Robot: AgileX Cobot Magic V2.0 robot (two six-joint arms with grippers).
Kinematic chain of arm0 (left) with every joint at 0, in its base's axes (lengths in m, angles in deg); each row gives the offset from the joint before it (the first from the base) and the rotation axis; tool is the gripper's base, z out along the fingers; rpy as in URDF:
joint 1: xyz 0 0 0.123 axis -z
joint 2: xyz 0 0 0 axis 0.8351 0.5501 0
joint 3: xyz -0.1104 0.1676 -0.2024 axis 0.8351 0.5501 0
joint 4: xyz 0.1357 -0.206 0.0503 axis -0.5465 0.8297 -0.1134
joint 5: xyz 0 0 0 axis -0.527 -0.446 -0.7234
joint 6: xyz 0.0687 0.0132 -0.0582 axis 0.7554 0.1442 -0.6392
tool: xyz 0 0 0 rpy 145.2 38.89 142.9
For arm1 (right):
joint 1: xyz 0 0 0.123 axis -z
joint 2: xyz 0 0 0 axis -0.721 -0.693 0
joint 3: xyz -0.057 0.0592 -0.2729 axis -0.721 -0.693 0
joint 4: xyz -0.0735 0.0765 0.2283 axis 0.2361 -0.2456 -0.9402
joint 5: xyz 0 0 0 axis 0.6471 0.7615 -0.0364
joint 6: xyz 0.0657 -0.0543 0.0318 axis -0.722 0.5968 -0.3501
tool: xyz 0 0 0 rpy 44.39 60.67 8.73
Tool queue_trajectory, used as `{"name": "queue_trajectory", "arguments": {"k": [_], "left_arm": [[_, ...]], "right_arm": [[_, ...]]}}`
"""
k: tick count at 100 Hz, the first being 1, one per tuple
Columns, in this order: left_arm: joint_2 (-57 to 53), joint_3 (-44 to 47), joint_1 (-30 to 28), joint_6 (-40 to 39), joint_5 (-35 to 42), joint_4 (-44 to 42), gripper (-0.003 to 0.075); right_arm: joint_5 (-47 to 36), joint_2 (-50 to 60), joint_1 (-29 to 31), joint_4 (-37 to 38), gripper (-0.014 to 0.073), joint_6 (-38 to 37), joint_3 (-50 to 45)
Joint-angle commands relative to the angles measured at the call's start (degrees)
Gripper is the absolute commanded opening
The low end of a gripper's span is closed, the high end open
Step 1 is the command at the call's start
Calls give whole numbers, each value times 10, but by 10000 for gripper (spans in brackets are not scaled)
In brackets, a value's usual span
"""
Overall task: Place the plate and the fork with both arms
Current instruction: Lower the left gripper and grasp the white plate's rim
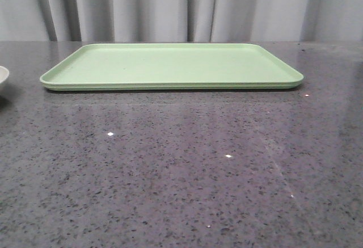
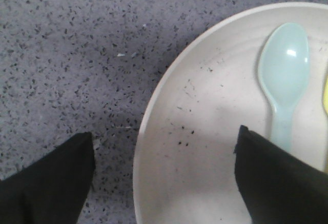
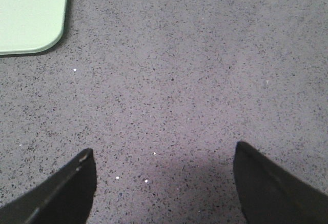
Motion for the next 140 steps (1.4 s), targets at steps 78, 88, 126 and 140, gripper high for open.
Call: {"name": "queue_trajectory", "arguments": {"k": [78, 88, 126, 140], "left_arm": [[57, -18, -2, 5, 33, 30, 542], [57, -18, -2, 5, 28, 31, 500], [57, -18, -2, 5, 18, 34, 150], [57, -18, -2, 5, 14, 34, 27]], "right_arm": [[-28, -7, 3, 5, 556, 2, 20], [-28, -7, 3, 5, 556, 2, 20], [-28, -7, 3, 5, 556, 2, 20], [-28, -7, 3, 5, 556, 2, 20]]}}
